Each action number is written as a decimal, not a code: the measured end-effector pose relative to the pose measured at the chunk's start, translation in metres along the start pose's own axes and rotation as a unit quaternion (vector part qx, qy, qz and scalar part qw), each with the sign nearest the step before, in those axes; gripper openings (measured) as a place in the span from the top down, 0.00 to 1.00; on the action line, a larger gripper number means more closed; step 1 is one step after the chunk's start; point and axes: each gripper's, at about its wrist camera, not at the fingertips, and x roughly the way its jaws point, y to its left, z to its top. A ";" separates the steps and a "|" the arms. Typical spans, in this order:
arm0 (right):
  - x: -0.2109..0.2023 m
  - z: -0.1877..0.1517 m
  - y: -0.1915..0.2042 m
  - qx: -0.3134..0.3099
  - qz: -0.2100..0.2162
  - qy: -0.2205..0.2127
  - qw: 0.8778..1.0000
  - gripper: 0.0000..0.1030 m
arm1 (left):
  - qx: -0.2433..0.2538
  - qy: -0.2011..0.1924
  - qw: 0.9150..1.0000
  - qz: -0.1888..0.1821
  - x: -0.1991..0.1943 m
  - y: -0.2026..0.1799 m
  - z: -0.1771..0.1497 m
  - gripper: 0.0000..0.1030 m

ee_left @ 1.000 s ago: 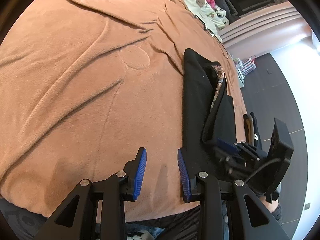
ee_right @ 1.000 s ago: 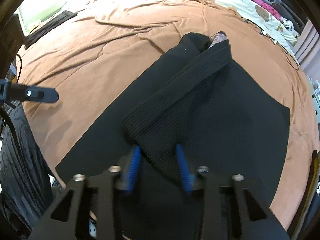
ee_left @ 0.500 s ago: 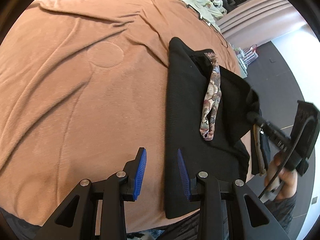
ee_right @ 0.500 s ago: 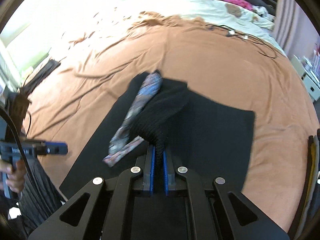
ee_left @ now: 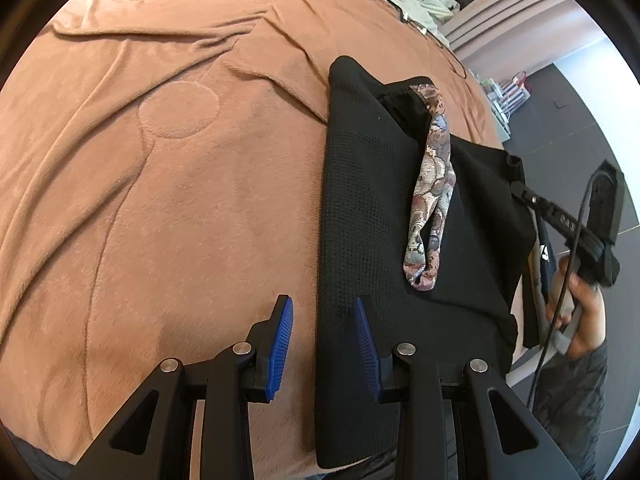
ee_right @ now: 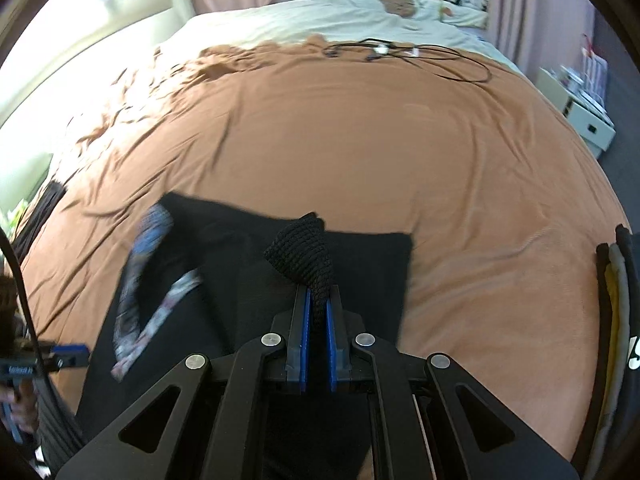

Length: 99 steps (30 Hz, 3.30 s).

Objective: Fold small clothes

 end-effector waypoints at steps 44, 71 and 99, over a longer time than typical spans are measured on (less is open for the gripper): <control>0.004 -0.064 0.134 -0.231 0.045 0.054 0.970 0.41 | -0.036 -0.006 0.998 -0.047 0.001 0.017 -0.025 0.77; -0.005 -0.035 0.103 -0.180 0.042 0.012 0.983 0.97 | -0.016 -0.011 0.999 -0.029 -0.001 -0.008 -0.006 0.79; -0.012 -0.029 -0.023 0.064 0.012 0.015 0.998 0.33 | 0.006 -0.011 1.000 0.025 0.020 -0.029 0.037 0.56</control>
